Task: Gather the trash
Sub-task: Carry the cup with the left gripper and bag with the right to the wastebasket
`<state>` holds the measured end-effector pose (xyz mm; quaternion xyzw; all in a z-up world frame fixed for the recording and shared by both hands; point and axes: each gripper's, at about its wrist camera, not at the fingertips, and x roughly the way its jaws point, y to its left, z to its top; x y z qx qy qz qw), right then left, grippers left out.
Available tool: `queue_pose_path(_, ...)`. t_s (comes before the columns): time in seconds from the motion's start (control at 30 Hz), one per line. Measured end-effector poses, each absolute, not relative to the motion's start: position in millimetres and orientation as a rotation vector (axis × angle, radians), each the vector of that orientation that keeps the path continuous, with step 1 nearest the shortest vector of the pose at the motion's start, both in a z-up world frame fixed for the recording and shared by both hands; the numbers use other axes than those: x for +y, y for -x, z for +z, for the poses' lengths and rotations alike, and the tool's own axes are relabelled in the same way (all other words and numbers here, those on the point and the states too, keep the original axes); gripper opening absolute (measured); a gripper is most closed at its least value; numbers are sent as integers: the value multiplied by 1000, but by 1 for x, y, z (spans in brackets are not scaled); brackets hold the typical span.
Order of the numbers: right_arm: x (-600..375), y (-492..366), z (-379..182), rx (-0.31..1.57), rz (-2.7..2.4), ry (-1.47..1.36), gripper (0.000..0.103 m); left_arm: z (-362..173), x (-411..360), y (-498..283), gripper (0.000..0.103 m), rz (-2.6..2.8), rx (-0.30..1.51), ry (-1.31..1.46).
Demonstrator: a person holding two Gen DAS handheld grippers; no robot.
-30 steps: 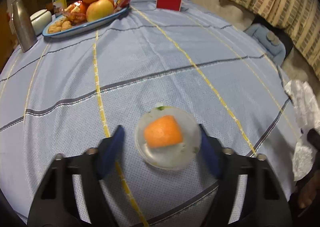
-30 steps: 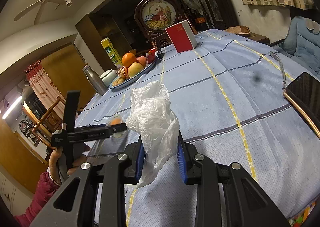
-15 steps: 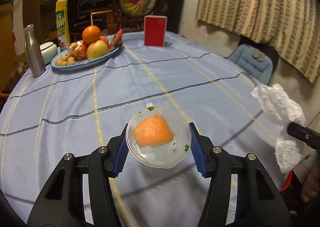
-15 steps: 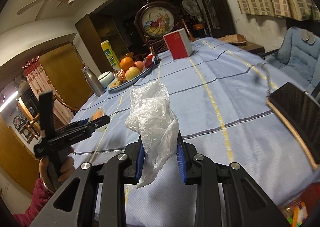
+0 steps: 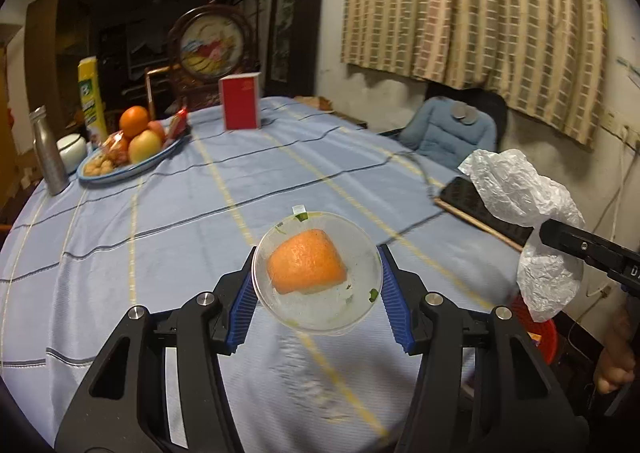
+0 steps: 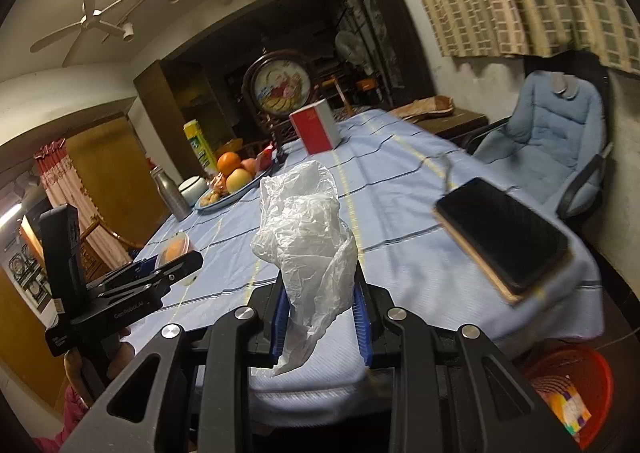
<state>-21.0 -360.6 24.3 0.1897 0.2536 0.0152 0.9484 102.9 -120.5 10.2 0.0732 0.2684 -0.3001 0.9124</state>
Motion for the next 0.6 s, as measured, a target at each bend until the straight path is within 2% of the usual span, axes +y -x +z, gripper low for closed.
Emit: queue_pose_path(0.6,-436,137,15,456,-167,-407,28,8,-223,-9,55,-839,515,-252)
